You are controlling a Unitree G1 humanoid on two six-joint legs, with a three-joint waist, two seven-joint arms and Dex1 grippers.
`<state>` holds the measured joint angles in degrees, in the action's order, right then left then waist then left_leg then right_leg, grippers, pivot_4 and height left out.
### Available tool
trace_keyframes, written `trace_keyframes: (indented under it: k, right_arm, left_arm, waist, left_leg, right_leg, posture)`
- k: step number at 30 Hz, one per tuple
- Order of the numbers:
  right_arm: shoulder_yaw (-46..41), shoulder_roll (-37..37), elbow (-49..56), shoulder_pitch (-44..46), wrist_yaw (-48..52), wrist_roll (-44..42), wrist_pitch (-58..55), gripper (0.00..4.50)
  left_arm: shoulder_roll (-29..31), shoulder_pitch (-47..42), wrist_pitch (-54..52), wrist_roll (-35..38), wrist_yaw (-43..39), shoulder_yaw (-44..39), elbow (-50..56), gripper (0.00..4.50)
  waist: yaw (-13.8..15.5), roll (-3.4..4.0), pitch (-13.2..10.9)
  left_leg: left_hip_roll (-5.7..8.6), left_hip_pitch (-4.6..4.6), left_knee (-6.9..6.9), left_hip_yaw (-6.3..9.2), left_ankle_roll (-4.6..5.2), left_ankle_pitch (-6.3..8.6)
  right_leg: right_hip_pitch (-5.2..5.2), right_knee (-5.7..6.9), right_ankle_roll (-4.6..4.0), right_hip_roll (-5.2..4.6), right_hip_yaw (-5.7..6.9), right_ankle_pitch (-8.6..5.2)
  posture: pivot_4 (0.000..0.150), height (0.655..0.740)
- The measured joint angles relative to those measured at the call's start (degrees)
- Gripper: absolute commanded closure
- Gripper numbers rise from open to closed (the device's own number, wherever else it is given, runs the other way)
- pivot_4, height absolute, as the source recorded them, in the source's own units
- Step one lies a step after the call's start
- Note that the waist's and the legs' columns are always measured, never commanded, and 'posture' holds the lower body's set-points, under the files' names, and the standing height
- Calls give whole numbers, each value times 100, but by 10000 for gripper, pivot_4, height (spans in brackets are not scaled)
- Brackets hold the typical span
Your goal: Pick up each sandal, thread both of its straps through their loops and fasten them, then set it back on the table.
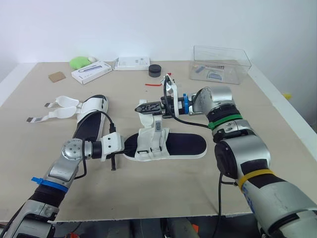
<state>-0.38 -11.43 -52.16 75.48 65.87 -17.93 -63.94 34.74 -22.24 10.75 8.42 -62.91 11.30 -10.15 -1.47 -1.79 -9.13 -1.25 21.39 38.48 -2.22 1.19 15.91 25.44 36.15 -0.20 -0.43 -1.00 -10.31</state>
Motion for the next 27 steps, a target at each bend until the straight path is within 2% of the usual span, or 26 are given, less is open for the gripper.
trace_keyframes:
  k: [4, 15, 21, 27]
  right_arm:
    - [-2, 22, 348, -75, -71, -186, -242, 1379]
    - [0, 195, 179, -81, -351, -188, 80, 1379]
    - [167, 142, -555, 49, -335, 135, 895, 1379]
    - [186, -31, -1265, 544, -223, 428, 1755, 1379]
  left_arm:
    - [0, -2, 0, 0, 1, 3, -2, 45000]
    - [-1, -4, -1, -2, 3, 9, 0, 45000]
    - [-6, 3, -4, -2, 16, 7, 2, 45000]
    - [-5, 12, -4, -2, 16, 2, 8, 45000]
  waist:
    - [0, 0, 0]
    - [-1, 0, 0]
    - [-1, 0, 0]
    - [-1, 0, 0]
  left_leg:
    - [0, 0, 0, 0, 0, 0]
    - [1, -1, 0, -3, -1, 0]
    - [1, -1, 0, -4, -1, 0]
    - [1, -3, 0, -6, -1, 1]
  right_leg:
    - [0, 0, 0, 0, 0, 0]
    - [0, 0, 0, 0, 1, 0]
    - [0, 0, 0, 0, 0, 0]
    - [0, -1, 0, 1, 0, 0]
  posture:
    - [1500, 7400]
    - [1500, 7400]
    - [1500, 7400]
    - [1500, 7400]
